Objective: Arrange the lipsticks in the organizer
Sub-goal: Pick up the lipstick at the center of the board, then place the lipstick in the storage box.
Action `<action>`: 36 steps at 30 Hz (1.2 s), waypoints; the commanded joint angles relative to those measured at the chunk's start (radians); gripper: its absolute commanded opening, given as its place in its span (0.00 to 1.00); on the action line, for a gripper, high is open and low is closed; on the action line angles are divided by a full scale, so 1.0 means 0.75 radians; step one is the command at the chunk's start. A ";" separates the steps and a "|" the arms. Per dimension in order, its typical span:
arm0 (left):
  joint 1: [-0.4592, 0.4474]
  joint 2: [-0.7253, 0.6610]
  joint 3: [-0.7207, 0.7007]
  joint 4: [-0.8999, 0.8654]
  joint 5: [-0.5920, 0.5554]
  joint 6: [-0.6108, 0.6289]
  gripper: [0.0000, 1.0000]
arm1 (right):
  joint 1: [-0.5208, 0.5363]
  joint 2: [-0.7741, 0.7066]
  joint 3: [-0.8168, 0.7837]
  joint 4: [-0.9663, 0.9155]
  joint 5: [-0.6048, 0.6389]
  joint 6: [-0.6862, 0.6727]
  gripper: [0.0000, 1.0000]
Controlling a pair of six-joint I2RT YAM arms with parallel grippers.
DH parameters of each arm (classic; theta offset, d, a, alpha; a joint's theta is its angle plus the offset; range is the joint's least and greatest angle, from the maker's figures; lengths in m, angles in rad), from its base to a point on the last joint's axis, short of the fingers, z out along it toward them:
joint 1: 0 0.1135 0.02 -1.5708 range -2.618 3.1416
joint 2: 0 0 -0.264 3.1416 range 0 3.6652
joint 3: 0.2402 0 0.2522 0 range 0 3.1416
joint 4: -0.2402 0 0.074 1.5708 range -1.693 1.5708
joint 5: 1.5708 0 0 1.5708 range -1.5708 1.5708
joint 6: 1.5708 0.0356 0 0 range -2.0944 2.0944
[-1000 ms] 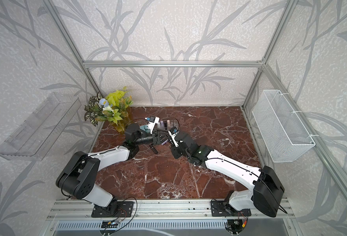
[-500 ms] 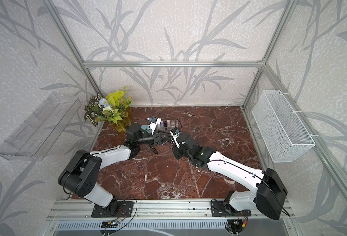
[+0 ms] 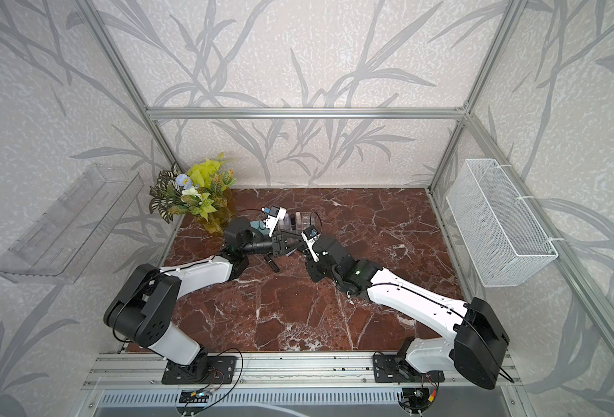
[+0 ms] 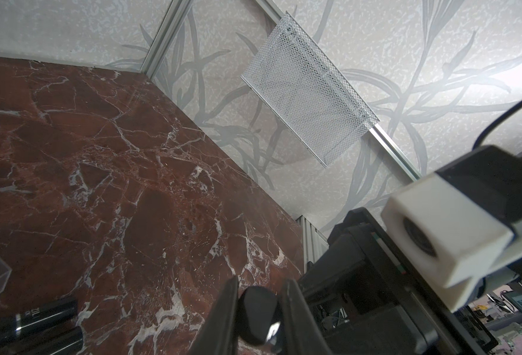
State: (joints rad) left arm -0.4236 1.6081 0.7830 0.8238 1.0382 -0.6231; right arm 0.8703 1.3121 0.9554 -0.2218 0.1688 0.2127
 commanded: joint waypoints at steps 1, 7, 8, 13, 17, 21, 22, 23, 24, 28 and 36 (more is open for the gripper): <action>-0.012 0.021 0.034 0.012 0.029 0.031 0.13 | -0.006 -0.021 -0.012 0.038 0.020 0.003 0.20; -0.020 0.124 0.164 -0.236 -0.141 0.218 0.05 | -0.005 -0.035 -0.059 0.098 0.052 0.013 0.64; -0.029 0.135 0.200 -0.331 -0.219 0.299 0.05 | -0.005 -0.039 -0.068 0.110 0.057 0.018 0.70; -0.054 0.176 0.316 -0.483 -0.587 0.500 0.05 | -0.007 -0.070 -0.101 0.139 0.101 0.035 0.85; -0.067 0.196 0.349 -0.416 -0.841 0.555 0.07 | -0.010 -0.108 -0.132 0.156 0.160 0.044 0.90; -0.094 0.243 0.389 -0.406 -1.002 0.626 0.07 | -0.039 -0.168 -0.177 0.164 0.206 0.068 0.93; -0.099 0.253 0.396 -0.407 -1.026 0.639 0.07 | -0.056 -0.183 -0.188 0.164 0.205 0.078 0.93; -0.105 0.261 0.402 -0.401 -1.050 0.651 0.07 | -0.077 -0.197 -0.201 0.161 0.201 0.095 0.93; -0.111 0.267 0.403 -0.394 -1.080 0.664 0.07 | -0.102 -0.210 -0.215 0.164 0.192 0.111 0.94; -0.135 0.273 0.411 -0.377 -1.188 0.720 0.07 | -0.195 -0.254 -0.299 0.212 0.146 0.172 0.94; -0.167 0.345 0.485 -0.362 -1.328 0.819 0.13 | -0.307 -0.300 -0.414 0.295 0.044 0.231 0.94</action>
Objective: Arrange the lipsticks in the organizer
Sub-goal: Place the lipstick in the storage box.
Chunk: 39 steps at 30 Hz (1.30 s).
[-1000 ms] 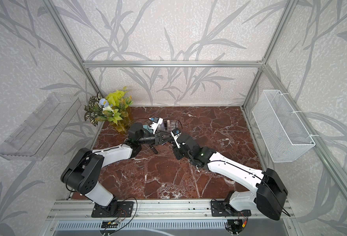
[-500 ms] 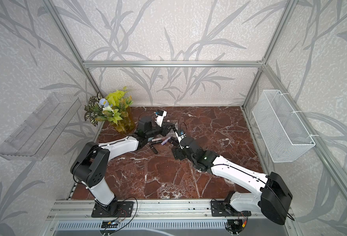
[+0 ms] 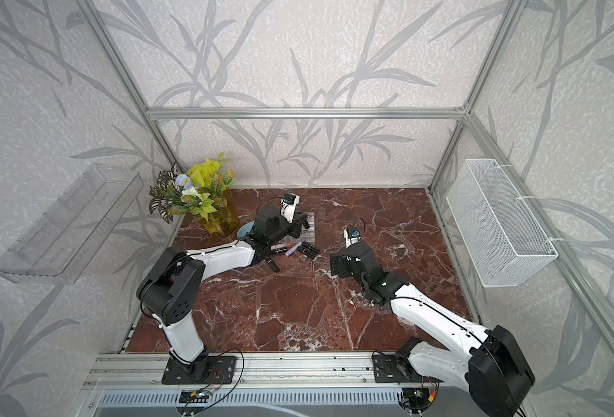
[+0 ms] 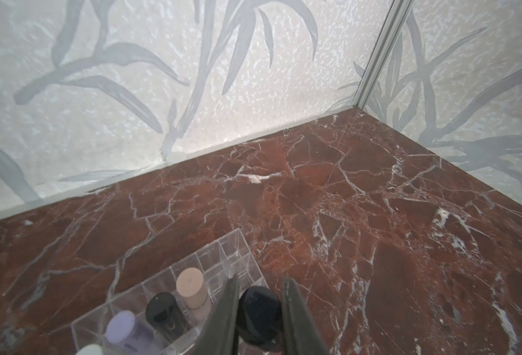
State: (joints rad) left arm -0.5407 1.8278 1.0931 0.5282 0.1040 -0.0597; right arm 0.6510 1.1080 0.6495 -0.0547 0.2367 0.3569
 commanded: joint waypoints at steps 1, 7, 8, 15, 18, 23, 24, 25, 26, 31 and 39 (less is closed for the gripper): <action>-0.013 0.065 0.089 0.022 -0.088 0.070 0.13 | -0.016 -0.025 -0.010 0.076 -0.053 0.039 0.94; -0.025 0.136 0.167 -0.024 -0.120 0.102 0.13 | -0.024 -0.001 -0.011 0.091 -0.076 0.039 0.94; -0.026 0.143 0.170 -0.023 -0.135 0.105 0.12 | -0.025 0.001 -0.014 0.091 -0.077 0.039 0.94; -0.026 0.170 0.185 -0.033 -0.190 0.117 0.08 | -0.037 0.011 -0.012 0.100 -0.097 0.043 0.93; -0.027 0.183 0.190 -0.034 -0.203 0.123 0.08 | -0.041 0.020 -0.010 0.102 -0.113 0.046 0.92; -0.026 0.206 0.206 -0.047 -0.219 0.132 0.09 | -0.043 0.024 -0.007 0.096 -0.123 0.045 0.91; -0.027 0.214 0.214 -0.049 -0.224 0.134 0.08 | -0.045 0.024 -0.007 0.097 -0.127 0.044 0.91; -0.027 0.226 0.224 -0.044 -0.231 0.142 0.08 | -0.046 0.024 -0.006 0.096 -0.129 0.044 0.91; -0.028 0.242 0.232 -0.038 -0.240 0.147 0.09 | -0.047 0.024 -0.006 0.094 -0.130 0.044 0.91; -0.027 0.312 0.326 -0.128 -0.232 0.146 0.08 | -0.054 0.015 -0.005 0.083 -0.139 0.037 0.90; -0.027 0.321 0.328 -0.144 -0.255 0.143 0.08 | -0.066 0.010 -0.017 0.090 -0.148 0.036 0.90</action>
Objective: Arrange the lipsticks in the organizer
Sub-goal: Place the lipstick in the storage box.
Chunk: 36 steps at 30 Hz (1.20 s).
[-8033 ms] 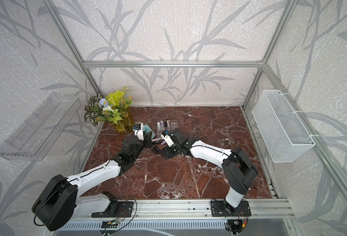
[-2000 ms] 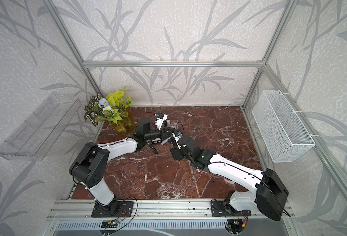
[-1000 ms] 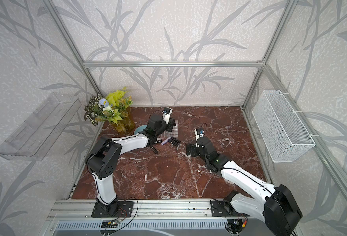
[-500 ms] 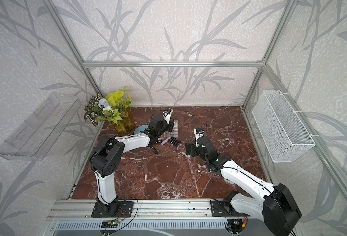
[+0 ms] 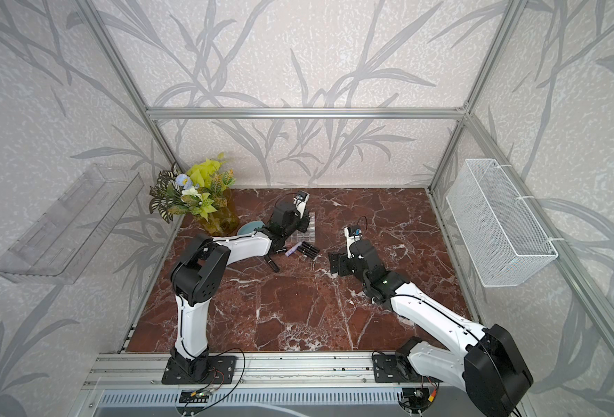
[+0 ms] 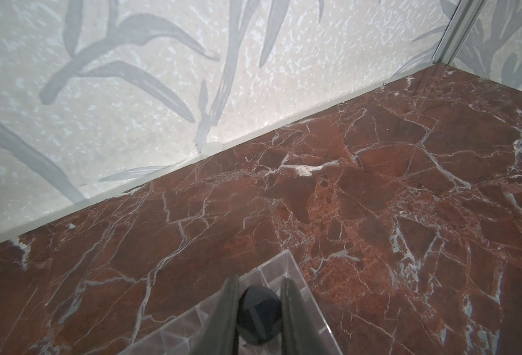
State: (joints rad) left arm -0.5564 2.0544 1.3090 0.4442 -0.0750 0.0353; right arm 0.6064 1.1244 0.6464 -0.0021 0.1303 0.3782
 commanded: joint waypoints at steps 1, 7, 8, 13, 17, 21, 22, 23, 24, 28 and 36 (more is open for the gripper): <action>-0.007 0.018 0.041 -0.039 -0.019 0.015 0.09 | -0.007 -0.014 -0.014 0.019 -0.006 0.007 0.90; -0.009 -0.004 0.017 -0.045 -0.023 0.002 0.39 | -0.009 -0.024 -0.022 0.024 -0.010 0.011 0.90; -0.011 -0.011 0.011 -0.042 -0.026 0.002 0.46 | -0.007 -0.025 -0.025 0.025 -0.011 0.013 0.90; -0.033 -0.089 -0.033 -0.055 -0.048 0.016 0.63 | -0.009 -0.034 -0.033 0.031 -0.016 0.016 0.90; -0.070 -0.272 -0.127 -0.133 -0.119 -0.030 0.64 | -0.008 -0.047 -0.057 0.050 -0.016 0.013 0.90; -0.089 -0.508 -0.210 -0.360 -0.213 -0.143 0.71 | -0.010 -0.072 -0.067 0.059 -0.029 0.017 0.90; -0.088 -0.561 -0.214 -0.451 -0.228 -0.179 0.73 | -0.010 -0.081 -0.071 0.062 -0.034 0.019 0.90; -0.086 -0.601 -0.220 -0.524 -0.233 -0.212 0.75 | -0.009 -0.094 -0.075 0.062 -0.036 0.023 0.90; -0.088 -0.650 -0.228 -0.615 -0.227 -0.246 0.76 | -0.011 -0.105 -0.080 0.062 -0.038 0.025 0.90; -0.088 -0.845 -0.381 -0.818 -0.152 -0.396 0.78 | -0.011 -0.149 -0.089 0.050 -0.042 0.025 0.90; -0.053 -1.035 -0.639 -0.936 -0.066 -0.537 0.82 | -0.011 -0.188 -0.102 0.050 -0.074 0.041 0.90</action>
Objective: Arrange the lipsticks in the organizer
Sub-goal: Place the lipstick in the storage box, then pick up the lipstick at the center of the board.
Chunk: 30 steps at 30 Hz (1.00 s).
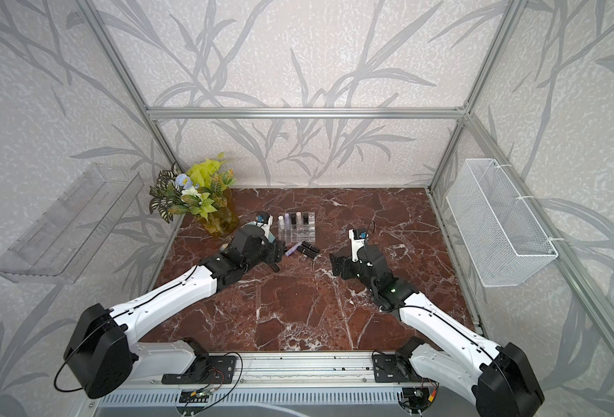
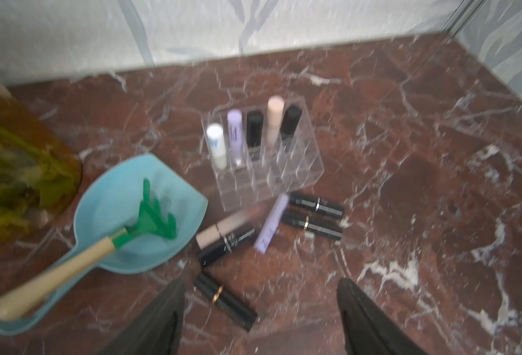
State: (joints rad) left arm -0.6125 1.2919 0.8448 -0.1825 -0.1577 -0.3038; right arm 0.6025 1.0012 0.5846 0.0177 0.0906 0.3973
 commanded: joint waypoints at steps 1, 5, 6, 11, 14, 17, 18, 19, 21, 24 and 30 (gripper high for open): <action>0.038 -0.002 -0.020 -0.123 0.067 -0.110 0.84 | -0.006 -0.028 -0.021 0.021 -0.026 0.020 0.90; 0.050 0.064 -0.023 -0.173 0.140 -0.195 0.89 | -0.005 -0.077 -0.031 -0.003 -0.017 0.017 0.90; 0.050 0.077 -0.034 -0.169 0.149 -0.213 0.90 | -0.006 -0.095 -0.037 -0.011 -0.012 0.015 0.90; 0.058 0.120 -0.061 -0.153 0.183 -0.290 0.92 | -0.010 -0.171 -0.065 -0.042 0.000 0.009 0.90; 0.060 0.154 -0.049 -0.167 0.211 -0.310 0.93 | -0.013 -0.191 -0.083 -0.046 -0.002 0.009 0.90; 0.063 0.189 -0.049 -0.194 0.196 -0.321 0.96 | -0.018 -0.197 -0.092 -0.044 -0.008 0.006 0.90; 0.066 0.201 -0.048 -0.204 0.186 -0.332 0.96 | -0.018 -0.198 -0.093 -0.041 -0.010 0.006 0.90; 0.069 0.214 -0.046 -0.210 0.185 -0.335 0.97 | -0.020 -0.198 -0.094 -0.040 -0.012 0.005 0.90; 0.081 0.245 -0.035 -0.218 0.186 -0.337 0.97 | -0.022 -0.195 -0.095 -0.032 -0.016 0.006 0.90; 0.097 0.292 -0.010 -0.219 0.196 -0.334 0.97 | -0.022 -0.188 -0.102 -0.026 -0.023 0.004 0.89; 0.131 0.401 0.055 -0.256 0.199 -0.327 0.90 | -0.031 -0.177 -0.106 -0.017 -0.023 0.000 0.89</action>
State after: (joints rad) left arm -0.5262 1.5661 0.8421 -0.3420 -0.0082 -0.5457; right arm 0.5884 0.8654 0.5186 -0.0093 0.0769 0.3996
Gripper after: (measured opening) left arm 0.914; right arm 0.893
